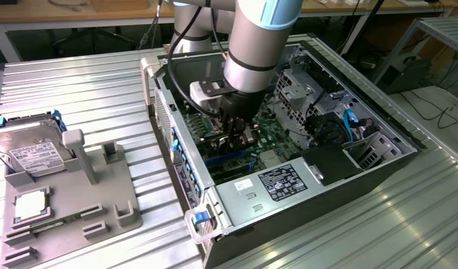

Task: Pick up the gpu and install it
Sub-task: 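Insert the gpu into the slot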

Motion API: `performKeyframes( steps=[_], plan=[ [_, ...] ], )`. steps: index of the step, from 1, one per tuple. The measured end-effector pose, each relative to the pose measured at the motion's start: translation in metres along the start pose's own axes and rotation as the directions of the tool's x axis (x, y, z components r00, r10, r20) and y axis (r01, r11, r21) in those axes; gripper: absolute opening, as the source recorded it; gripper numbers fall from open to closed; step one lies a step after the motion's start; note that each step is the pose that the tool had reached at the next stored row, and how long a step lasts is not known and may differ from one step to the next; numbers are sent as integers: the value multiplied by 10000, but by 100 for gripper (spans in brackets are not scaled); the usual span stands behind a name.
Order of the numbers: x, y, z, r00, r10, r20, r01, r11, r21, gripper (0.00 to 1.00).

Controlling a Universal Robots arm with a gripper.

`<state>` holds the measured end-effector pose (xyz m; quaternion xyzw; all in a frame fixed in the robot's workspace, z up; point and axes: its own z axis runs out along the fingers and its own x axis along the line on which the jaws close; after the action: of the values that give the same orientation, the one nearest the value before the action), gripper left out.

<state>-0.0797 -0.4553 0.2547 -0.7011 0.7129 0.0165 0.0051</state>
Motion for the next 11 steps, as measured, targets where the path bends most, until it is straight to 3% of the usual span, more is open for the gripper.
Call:
performKeyframes(
  steps=[11],
  plan=[
    [-1,-55,0,10000,1,1,-1,10000,1,28]
  ],
)
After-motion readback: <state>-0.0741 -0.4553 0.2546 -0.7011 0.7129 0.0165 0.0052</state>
